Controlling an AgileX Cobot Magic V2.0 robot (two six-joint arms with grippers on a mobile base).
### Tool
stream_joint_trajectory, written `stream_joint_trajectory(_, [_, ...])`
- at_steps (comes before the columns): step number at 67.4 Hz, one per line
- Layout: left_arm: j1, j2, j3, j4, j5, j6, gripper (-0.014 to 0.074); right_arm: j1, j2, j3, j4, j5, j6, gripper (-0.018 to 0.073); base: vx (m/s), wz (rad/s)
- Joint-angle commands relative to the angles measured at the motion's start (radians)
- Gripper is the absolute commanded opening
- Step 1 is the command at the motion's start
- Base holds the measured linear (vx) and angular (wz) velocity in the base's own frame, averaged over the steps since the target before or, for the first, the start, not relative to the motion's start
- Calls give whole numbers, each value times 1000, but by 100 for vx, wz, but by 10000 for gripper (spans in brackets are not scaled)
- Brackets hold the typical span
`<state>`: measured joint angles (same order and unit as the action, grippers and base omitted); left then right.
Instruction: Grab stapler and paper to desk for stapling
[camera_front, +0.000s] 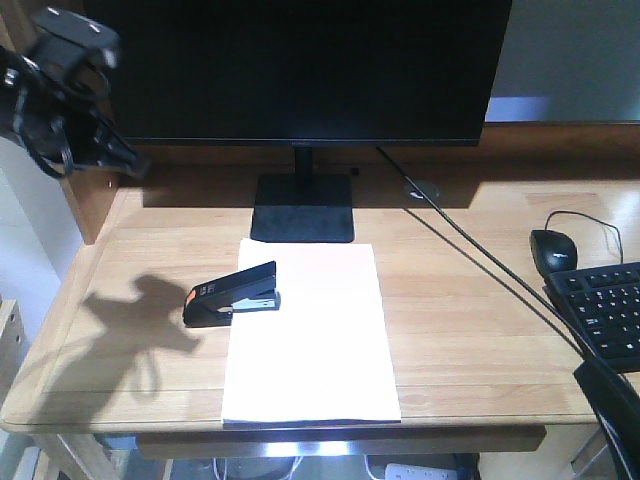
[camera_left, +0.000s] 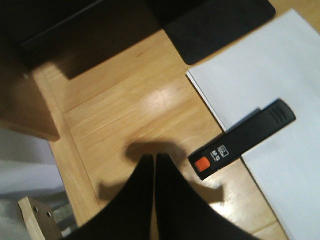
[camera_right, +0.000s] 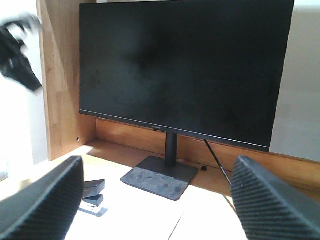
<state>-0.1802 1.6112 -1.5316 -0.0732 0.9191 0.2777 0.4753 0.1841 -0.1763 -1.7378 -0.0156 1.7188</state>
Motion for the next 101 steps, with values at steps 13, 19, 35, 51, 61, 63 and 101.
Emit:
stream_joint_trajectory(13, [-7, -195, -14, 49, -84, -232, -6, -2, 10, -28, -56, 16, -12, 582, 0, 0])
stream_joint_trajectory(19, [-7, -267, 36, 49, -155, -221, -6, -2, 10, -28, -56, 16, -12, 582, 0, 0])
stream_joint_trajectory(35, [-7, -530, 339, 39, -408, -221, -6, -2, 10, -28, -56, 16, -12, 582, 0, 0])
stream_joint_trajectory(51, [-7, -821, 676, 31, -585, -222, -6, -2, 10, -28, -56, 16, -12, 582, 0, 0])
stream_joint_trajectory(61, [-7, -1027, 861, 41, -613, -218, -6, -2, 10, -28, -56, 16, -12, 582, 0, 0])
stream_joint_trajectory(63, [-7, -1067, 886, 43, -618, -218, -6, -2, 10, -28, -56, 16, -12, 582, 0, 0])
stream_joint_trajectory(101, [-7, -1500, 1228, -11, -751, -218, -6, -2, 10, -28, -56, 16, -12, 582, 0, 0])
